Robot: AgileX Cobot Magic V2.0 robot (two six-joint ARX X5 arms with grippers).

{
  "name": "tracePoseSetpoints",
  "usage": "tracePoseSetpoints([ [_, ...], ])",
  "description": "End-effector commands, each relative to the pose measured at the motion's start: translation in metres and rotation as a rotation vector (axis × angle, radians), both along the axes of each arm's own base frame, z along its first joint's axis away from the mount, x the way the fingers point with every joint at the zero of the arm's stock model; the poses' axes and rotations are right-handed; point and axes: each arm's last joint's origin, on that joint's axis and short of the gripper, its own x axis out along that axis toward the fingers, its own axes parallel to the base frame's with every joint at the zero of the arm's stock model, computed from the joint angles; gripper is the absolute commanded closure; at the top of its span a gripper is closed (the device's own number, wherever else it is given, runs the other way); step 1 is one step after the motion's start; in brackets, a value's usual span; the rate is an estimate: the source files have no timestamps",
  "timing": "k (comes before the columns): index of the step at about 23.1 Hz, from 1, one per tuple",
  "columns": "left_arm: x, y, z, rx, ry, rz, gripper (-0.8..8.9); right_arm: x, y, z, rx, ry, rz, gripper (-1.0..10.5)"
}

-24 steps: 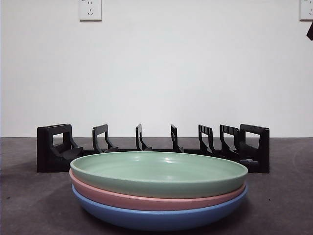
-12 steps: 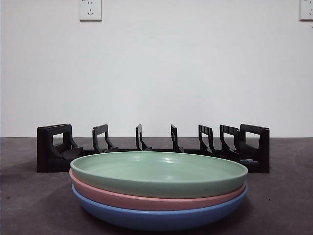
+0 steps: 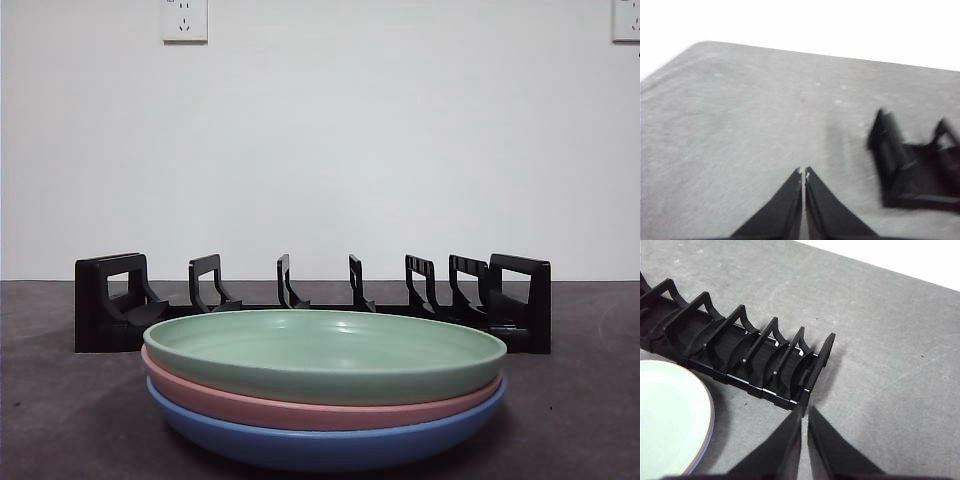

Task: Place the plate

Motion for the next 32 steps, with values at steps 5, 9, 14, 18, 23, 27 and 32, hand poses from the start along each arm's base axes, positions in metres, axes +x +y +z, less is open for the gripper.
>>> tracePoseSetpoints([
  [5, 0.0, 0.001, -0.048, 0.053, -0.028, -0.008, 8.06, 0.001, 0.001, 0.004, 0.016, -0.014, -0.002, 9.3],
  [9, 0.0, 0.0, -0.045, 0.035, -0.063, -0.023, 8.06, 0.001, 0.001, 0.005, 0.018, -0.019, -0.001, 9.3],
  [14, 0.0, -0.003, -0.045, 0.03, -0.064, -0.128, 8.06, 0.001, 0.001, 0.005, 0.018, -0.019, -0.001, 9.3],
  [18, 0.0, -0.003, -0.045, 0.03, -0.065, -0.129, 8.06, 0.001, 0.001, 0.005, 0.018, -0.019, -0.001, 9.3],
  [23, 0.0, -0.003, -0.045, 0.03, -0.065, -0.129, 8.06, 0.001, 0.001, 0.005, 0.018, -0.019, -0.001, 9.3],
  [27, 0.0, -0.003, -0.045, 0.03, -0.065, -0.129, 8.06, 0.001, 0.001, 0.005, 0.018, -0.019, -0.001, 9.3],
  [32, 0.0, -0.003, -0.045, 0.03, -0.065, -0.129, 8.06, -0.004, -0.003, 0.008, -0.041, -0.084, -0.004, 9.3],
])
